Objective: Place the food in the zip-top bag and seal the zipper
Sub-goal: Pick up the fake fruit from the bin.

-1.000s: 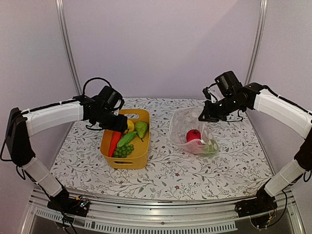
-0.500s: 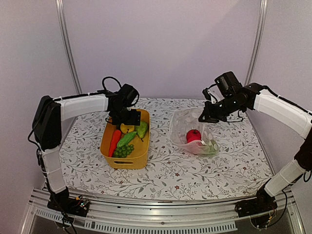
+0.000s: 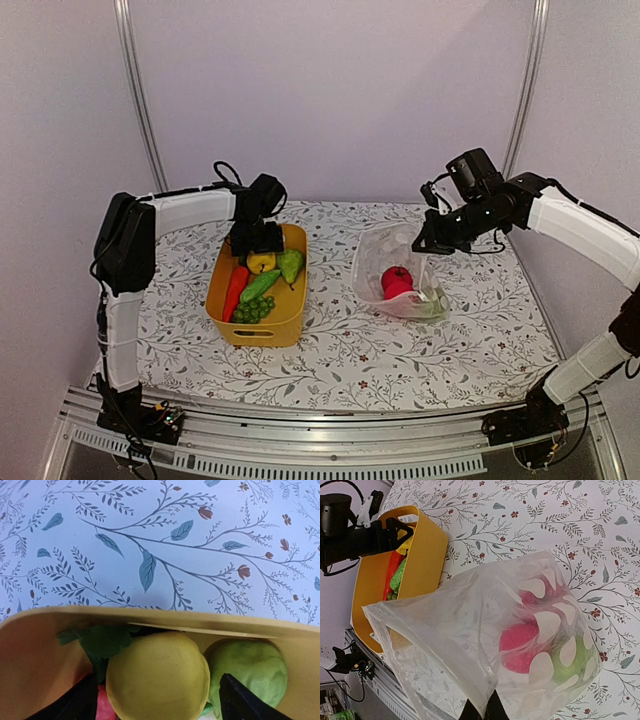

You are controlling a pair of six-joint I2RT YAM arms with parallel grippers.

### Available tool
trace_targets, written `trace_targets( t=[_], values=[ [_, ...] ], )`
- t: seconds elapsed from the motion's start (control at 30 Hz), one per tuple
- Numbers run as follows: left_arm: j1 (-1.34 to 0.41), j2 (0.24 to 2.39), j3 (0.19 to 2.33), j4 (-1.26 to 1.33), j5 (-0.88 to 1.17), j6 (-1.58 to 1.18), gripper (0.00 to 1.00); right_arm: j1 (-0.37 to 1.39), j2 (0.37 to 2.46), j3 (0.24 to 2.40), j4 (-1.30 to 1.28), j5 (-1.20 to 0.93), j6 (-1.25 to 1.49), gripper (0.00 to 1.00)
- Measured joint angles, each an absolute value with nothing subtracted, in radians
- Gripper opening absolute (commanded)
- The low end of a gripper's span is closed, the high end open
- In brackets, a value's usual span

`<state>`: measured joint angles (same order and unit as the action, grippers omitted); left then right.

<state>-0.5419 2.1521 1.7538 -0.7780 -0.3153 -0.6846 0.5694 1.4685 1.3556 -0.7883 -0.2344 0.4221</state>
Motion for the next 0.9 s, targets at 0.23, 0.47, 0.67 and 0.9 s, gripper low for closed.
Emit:
trace_targets(
  t=[0.23,0.47,0.67,0.9],
  values=[
    [-0.538,2.167,1.742,-0.788,-0.281,-0.73,0.81,0.569,1.446,1.343,-0.791,-0.218,0.426,0.0],
    [-0.538,2.167,1.724,-0.782,-0.27,-0.738,0.67,0.569,1.439,1.313,-0.779,-0.218,0.432,0.0],
    [-0.538,2.143,1.685,-0.748,-0.265,-0.733,0.6,0.569,1.439,1.313,-0.776,-0.218,0.43,0.0],
    [-0.54,2.038,1.605,-0.73,-0.255,-0.719,0.57,0.569,1.44,1.313,-0.762,-0.218,0.43,0.0]
  ],
)
